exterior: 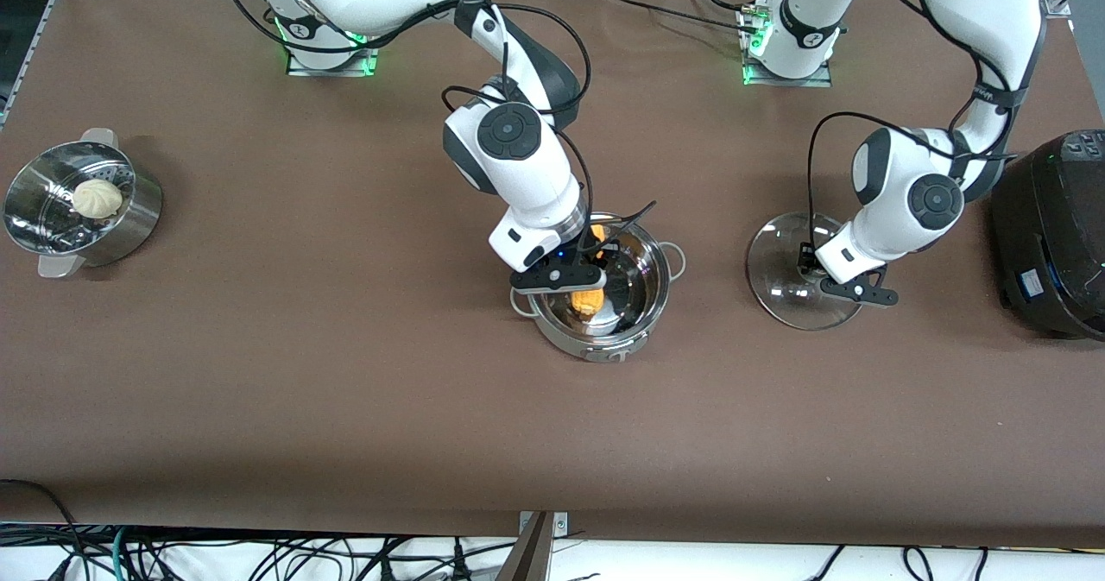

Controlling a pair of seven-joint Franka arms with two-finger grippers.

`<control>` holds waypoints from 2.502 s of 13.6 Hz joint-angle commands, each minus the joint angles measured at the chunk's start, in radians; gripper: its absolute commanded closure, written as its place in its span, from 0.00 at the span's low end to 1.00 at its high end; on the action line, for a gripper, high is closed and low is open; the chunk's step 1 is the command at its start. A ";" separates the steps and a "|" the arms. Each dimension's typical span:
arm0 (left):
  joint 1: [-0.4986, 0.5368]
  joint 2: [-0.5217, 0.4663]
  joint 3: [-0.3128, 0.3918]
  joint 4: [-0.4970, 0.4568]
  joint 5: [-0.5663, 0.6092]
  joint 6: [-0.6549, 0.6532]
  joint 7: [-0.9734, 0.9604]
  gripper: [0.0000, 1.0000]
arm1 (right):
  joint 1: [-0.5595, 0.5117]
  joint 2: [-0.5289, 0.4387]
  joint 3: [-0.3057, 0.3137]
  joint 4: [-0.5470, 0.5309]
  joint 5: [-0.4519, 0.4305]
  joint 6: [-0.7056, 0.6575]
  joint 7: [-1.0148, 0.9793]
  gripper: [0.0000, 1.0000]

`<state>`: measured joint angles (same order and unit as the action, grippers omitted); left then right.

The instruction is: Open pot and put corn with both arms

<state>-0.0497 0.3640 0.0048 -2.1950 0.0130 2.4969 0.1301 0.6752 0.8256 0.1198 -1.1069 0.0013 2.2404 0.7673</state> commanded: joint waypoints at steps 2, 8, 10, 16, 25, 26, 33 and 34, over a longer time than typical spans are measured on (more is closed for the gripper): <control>0.008 -0.007 0.000 0.001 -0.022 -0.013 0.029 0.14 | 0.029 0.055 -0.002 0.047 -0.009 0.027 0.014 0.93; 0.011 -0.169 -0.002 -0.037 -0.021 -0.182 0.017 0.00 | 0.027 0.087 -0.003 0.045 -0.009 0.047 0.015 0.83; 0.019 -0.273 -0.002 -0.037 -0.021 -0.239 0.019 0.00 | 0.027 0.095 -0.005 0.042 -0.009 0.071 0.021 0.19; 0.054 -0.562 -0.002 0.004 0.016 -0.452 0.016 0.00 | 0.032 0.072 -0.011 0.044 -0.027 0.035 0.011 0.00; 0.063 -0.467 -0.029 0.591 0.090 -1.021 -0.236 0.00 | -0.172 -0.269 -0.031 0.042 -0.038 -0.658 -0.455 0.00; 0.076 -0.449 -0.028 0.635 0.081 -1.029 -0.242 0.00 | -0.230 -0.290 -0.032 0.042 -0.038 -0.723 -0.579 0.00; 0.041 -0.353 0.044 0.681 -0.027 -1.067 -0.239 0.00 | -0.565 -0.371 -0.068 0.006 -0.009 -0.855 -0.924 0.00; 0.015 -0.352 0.061 0.681 -0.027 -1.069 -0.244 0.00 | -0.566 -0.428 -0.087 -0.067 -0.017 -0.849 -0.916 0.00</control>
<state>0.0072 0.0054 0.0190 -1.5561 0.0143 1.4661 -0.1065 0.1079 0.5138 0.0468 -1.0453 -0.0192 1.3919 -0.1392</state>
